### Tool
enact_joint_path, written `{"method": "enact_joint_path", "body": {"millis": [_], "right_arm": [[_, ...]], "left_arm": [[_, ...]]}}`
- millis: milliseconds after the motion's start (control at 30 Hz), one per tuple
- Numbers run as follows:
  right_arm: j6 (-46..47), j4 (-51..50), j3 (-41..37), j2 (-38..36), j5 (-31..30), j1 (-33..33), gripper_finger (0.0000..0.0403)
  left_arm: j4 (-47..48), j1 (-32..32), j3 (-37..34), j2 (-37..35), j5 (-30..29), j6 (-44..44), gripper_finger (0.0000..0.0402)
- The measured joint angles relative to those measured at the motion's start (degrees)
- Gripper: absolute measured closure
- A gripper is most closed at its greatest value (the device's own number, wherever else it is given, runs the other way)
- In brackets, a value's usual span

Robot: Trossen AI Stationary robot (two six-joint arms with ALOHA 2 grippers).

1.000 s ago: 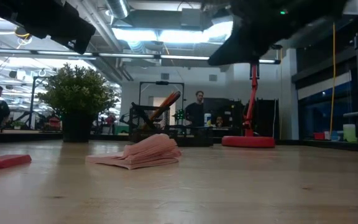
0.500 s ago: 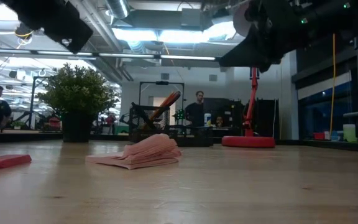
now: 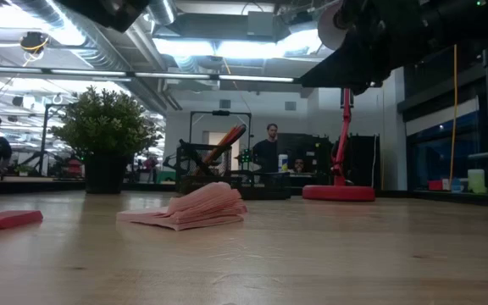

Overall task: Pick and place office supplies into organizer
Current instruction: Put the orange eraser into the black desk organizer

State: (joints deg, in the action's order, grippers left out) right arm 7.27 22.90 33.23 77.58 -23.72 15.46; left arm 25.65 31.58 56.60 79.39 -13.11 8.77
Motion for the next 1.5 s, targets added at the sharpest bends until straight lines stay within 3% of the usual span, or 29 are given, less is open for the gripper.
{"method": "enact_joint_path", "body": {"millis": [300, 667, 1167, 1500], "right_arm": [[2.7, 0.0, 0.0, 0.0, 0.0, 1.1, 0.0383], [7.6, 0.0, 0.0, 0.0, 0.0, 1.1, 0.0383], [9.2, 1.4, 0.0, 0.0, -0.1, 3.3, 0.0383], [9.1, 3.6, 0.0, 0.0, -0.2, 6.7, 0.0383]], "left_arm": [[0.8, 0.7, 1.8, 4.7, 1.0, -13.1, 0.0350], [12.5, 3.2, 1.8, 9.5, -0.8, -24.6, 0.0277], [13.4, 4.8, 1.9, 19.2, -0.5, -32.8, 0.0242], [13.4, 4.6, 1.9, 20.9, 1.3, -41.6, 0.0243]]}}
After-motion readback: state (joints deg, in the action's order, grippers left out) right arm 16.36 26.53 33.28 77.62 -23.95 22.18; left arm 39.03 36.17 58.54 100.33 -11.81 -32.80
